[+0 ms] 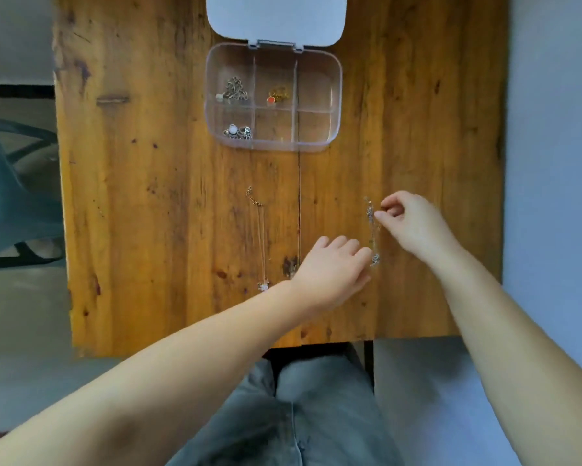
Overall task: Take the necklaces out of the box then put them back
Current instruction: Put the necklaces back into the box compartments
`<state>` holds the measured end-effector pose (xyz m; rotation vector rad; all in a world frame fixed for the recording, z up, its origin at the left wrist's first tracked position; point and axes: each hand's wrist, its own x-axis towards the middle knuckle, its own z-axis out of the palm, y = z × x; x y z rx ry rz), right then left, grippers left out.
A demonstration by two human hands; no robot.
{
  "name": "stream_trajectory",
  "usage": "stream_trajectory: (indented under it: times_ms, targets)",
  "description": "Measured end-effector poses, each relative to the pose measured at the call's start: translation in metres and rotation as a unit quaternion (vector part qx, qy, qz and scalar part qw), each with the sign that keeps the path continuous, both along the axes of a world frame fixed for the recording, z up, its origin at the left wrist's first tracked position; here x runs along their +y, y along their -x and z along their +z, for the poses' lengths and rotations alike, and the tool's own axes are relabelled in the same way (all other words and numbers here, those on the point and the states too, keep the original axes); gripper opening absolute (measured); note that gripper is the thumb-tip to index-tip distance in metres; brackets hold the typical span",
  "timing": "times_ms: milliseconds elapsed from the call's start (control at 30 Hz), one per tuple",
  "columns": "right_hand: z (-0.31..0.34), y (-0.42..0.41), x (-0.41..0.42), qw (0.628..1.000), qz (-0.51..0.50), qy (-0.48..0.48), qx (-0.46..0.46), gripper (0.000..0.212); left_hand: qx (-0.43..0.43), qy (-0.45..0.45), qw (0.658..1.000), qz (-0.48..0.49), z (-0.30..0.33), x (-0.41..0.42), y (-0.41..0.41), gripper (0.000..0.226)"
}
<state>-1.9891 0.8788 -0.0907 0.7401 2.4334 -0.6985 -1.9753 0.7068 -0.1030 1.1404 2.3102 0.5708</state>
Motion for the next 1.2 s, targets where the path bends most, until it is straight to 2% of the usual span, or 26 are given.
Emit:
stream_trajectory:
  times_ms: [100,167,333,400,467,533,600,667,733,833,1000,1033,1100,1200]
  targets:
    - [-0.012,-0.011,-0.014,0.995,0.027,-0.050,0.084,0.029,0.011,0.027,1.000,-0.001,-0.012,0.023,-0.018,0.039]
    - [-0.018,-0.009,-0.022,0.987,0.078,-0.081,0.114,0.022,0.043,0.044,0.997,-0.038,-0.018,0.032,-0.019,0.040]
    - [-0.022,-0.009,-0.020,0.989,0.097,-0.079,0.075,0.016,0.063,0.047,0.995,-0.061,-0.025,0.036,-0.012,0.042]
    - [-0.017,-0.010,-0.012,0.997,0.040,-0.036,0.057,0.013,0.072,0.032,0.995,-0.060,-0.027,0.033,-0.009,0.041]
    - [-0.007,-0.009,-0.004,0.997,-0.037,0.047,0.053,0.013,0.070,0.010,0.996,-0.045,-0.027,0.027,-0.001,0.030]
    - [0.007,-0.007,0.002,0.988,-0.079,0.108,0.070,0.012,0.043,-0.033,0.998,0.017,-0.025,0.019,0.009,0.015]
    - [0.024,-0.001,0.005,0.967,-0.122,0.196,0.108,0.012,-0.008,-0.090,0.989,0.114,-0.018,0.010,0.020,0.011]
    - [0.044,0.009,0.003,0.916,-0.171,0.337,0.138,0.012,-0.044,-0.146,0.968,0.201,-0.006,0.001,0.031,0.008]
    - [0.063,0.025,-0.005,0.865,-0.191,0.437,0.155,0.014,-0.074,-0.201,0.935,0.284,0.010,-0.007,0.045,0.005]
    - [0.086,0.055,-0.022,0.816,-0.200,0.508,0.192,0.016,-0.135,-0.286,0.865,0.389,0.036,-0.018,0.072,0.004]
    - [0.106,0.106,-0.062,0.740,-0.213,0.594,0.232,0.012,-0.215,-0.382,0.765,0.471,0.056,-0.048,0.124,0.009]
    - [0.105,0.114,-0.070,0.737,-0.215,0.596,0.236,0.012,-0.226,-0.386,0.754,0.481,0.055,-0.054,0.134,0.011]
    - [0.098,0.128,-0.085,0.750,-0.217,0.577,0.239,0.012,-0.235,-0.367,0.753,0.494,0.048,-0.063,0.150,0.014]
    - [0.078,0.139,-0.099,0.817,-0.204,0.493,0.219,0.011,-0.240,-0.270,0.790,0.495,0.032,-0.069,0.164,0.014]
